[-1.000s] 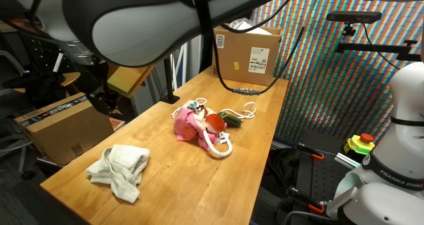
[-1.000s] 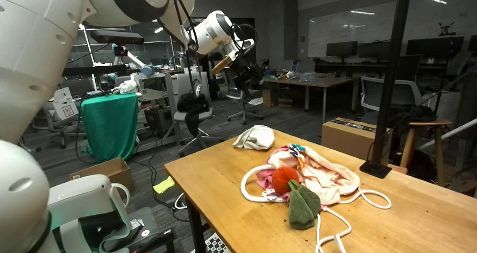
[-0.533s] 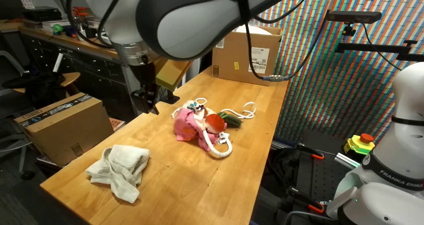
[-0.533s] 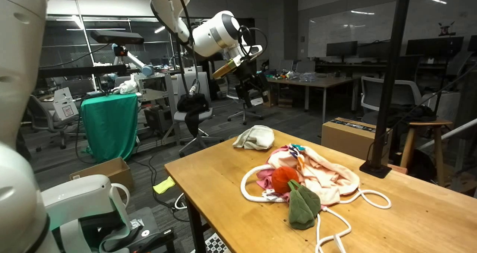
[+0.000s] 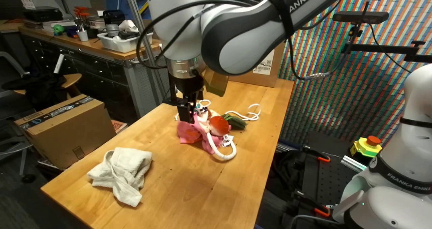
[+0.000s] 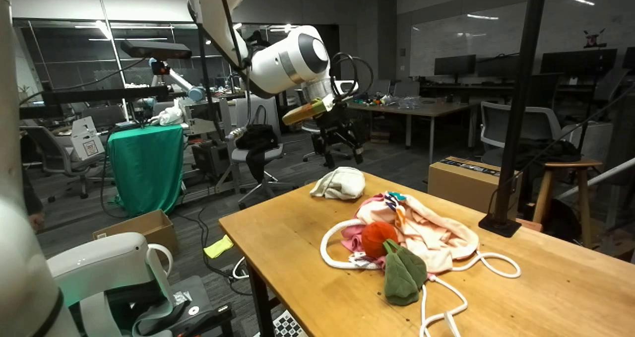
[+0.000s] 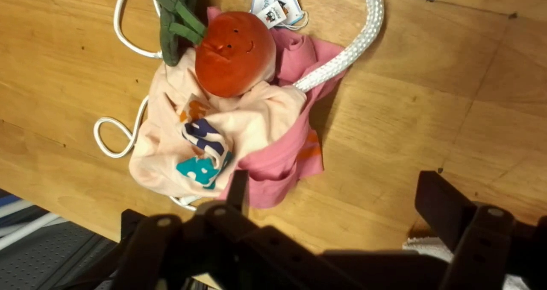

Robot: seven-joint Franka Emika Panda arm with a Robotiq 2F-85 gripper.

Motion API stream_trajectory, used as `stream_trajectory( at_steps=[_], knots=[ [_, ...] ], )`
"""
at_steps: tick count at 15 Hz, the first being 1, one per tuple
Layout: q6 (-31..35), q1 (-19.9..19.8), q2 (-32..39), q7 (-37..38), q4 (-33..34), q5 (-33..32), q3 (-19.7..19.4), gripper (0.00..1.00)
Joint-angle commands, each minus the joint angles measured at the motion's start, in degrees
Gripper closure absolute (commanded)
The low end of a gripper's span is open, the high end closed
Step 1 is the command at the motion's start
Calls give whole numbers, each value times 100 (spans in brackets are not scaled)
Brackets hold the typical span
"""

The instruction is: Spread the clothes and the objects across on the table

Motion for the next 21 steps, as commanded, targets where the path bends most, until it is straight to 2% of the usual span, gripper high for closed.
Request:
stream_trajectory(
  at_steps=[1, 4, 11, 21],
  knots=[
    [770, -368, -304, -754, -730, 235, 59, 0],
    [1144, -585, -172, -1250, -979, 380, 12, 0],
    [1221, -844, 194, -1321, -1074, 244, -185, 0],
    [1303, -901, 682, -1283, -981, 185, -362, 0]
  ],
)
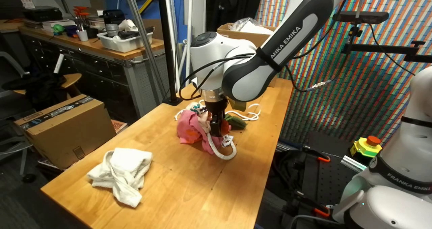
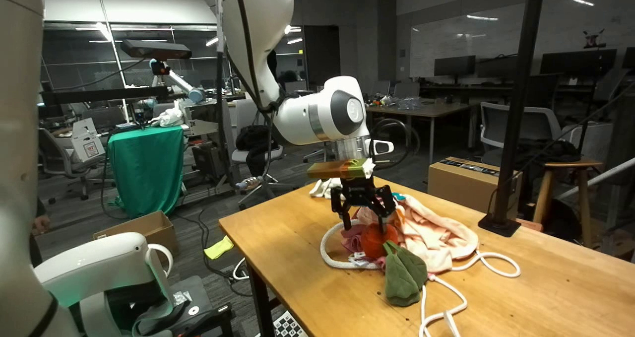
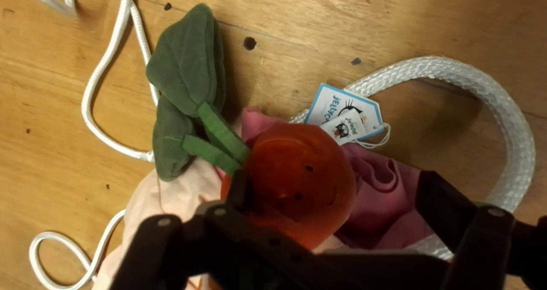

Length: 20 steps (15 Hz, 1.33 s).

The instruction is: Spread the clothes and the objects across on the table

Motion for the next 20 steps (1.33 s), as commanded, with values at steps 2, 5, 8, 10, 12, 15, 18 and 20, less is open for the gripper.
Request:
stream_trajectory(
  at_steps=[2, 5, 8, 10, 12, 15, 18, 20],
  knots=[
    [217, 19, 168, 21, 87, -58, -135, 0],
    [344, 86, 228, 254, 121, -232, -266, 0],
    [494, 142, 315, 536, 152, -418, -391, 0],
    [578, 166, 361, 710, 160, -517, -454, 25],
    [589, 185, 382, 806, 158, -554, -497, 32],
    [511, 219, 362, 896, 145, -605, -534, 58],
    [435, 257, 251, 915, 94, -644, -538, 79],
    [355, 293, 123, 967, 56, -698, -549, 92]
  ],
)
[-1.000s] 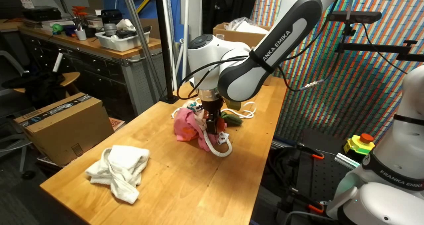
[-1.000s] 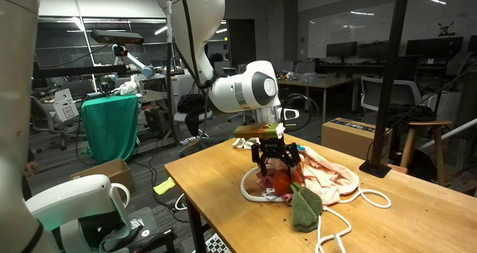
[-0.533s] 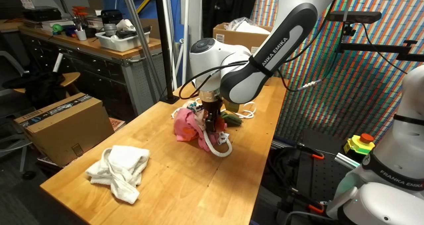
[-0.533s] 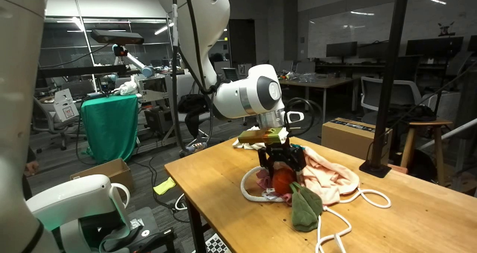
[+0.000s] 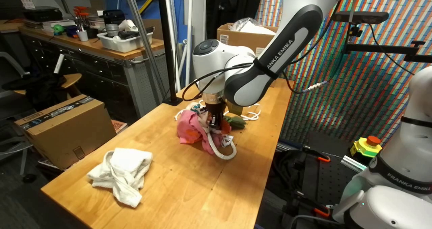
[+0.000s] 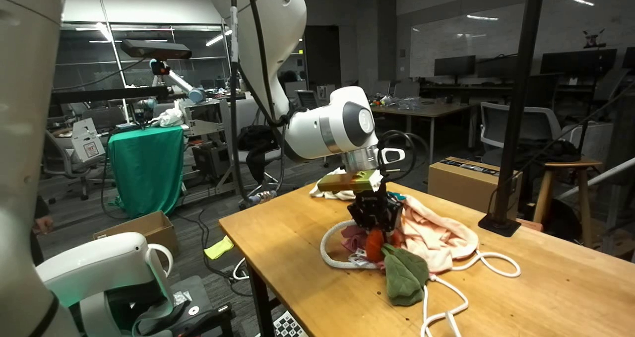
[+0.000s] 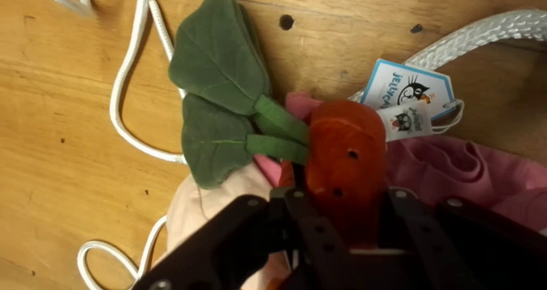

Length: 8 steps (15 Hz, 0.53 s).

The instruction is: Spread the clothes and the objects across on the table

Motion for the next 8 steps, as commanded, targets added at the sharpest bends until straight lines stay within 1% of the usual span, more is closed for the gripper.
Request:
stream_trajectory(
  at_steps=[1, 2, 3, 4, 5, 8],
  knots=[
    [-156, 156, -260, 200, -49, -197, -118, 93],
    [-195, 167, -367, 252, -81, -230, -120, 93],
    [-260, 176, -462, 317, -95, -247, -119, 90],
    [-286, 191, -602, 412, -129, -308, -125, 93],
    [-330, 195, -713, 493, -135, -341, -115, 91],
    [-454, 185, -1054, 858, -118, -592, -67, 91]
  ],
)
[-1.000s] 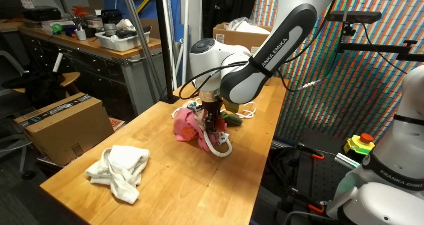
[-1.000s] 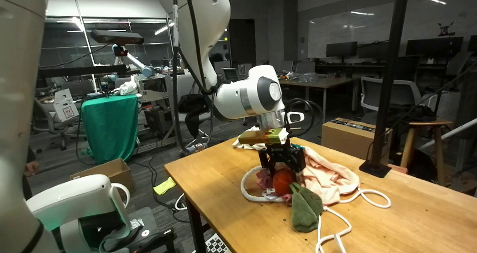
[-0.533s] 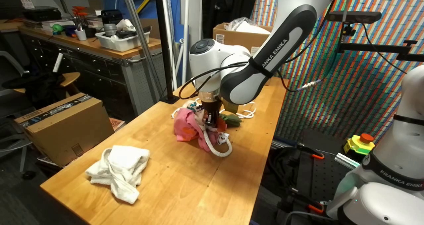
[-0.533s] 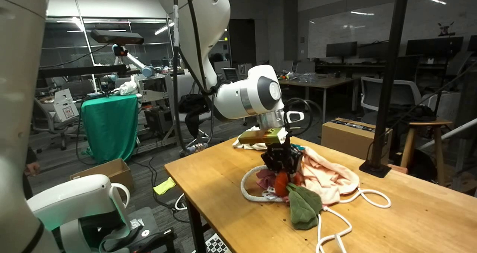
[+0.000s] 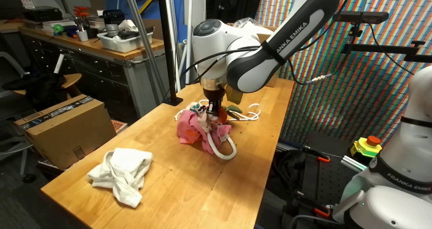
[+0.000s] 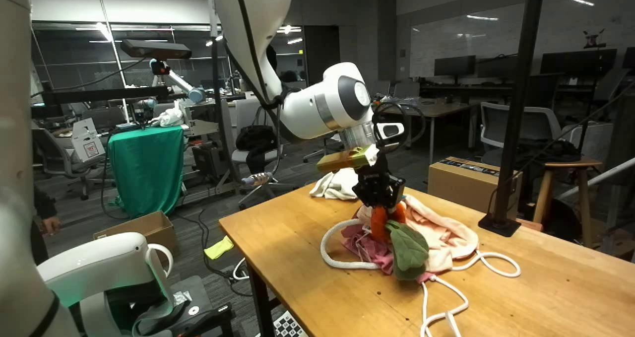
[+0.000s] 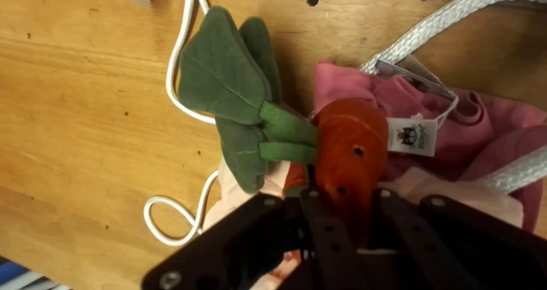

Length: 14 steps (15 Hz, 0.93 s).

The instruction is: Spread the clothes and the objects across on the table

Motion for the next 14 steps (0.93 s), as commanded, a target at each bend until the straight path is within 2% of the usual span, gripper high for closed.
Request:
stream_trajectory(
  at_steps=[1, 6, 11, 14],
  knots=[
    [-270, 93, -555, 488, -77, -371, -18, 91],
    [-420, -50, -754, 727, 127, -836, 75, 91],
    [-338, -307, -410, 413, 671, -1340, -9, 92],
    [-307, -452, -99, 492, 1117, -1732, -113, 92]
  ],
)
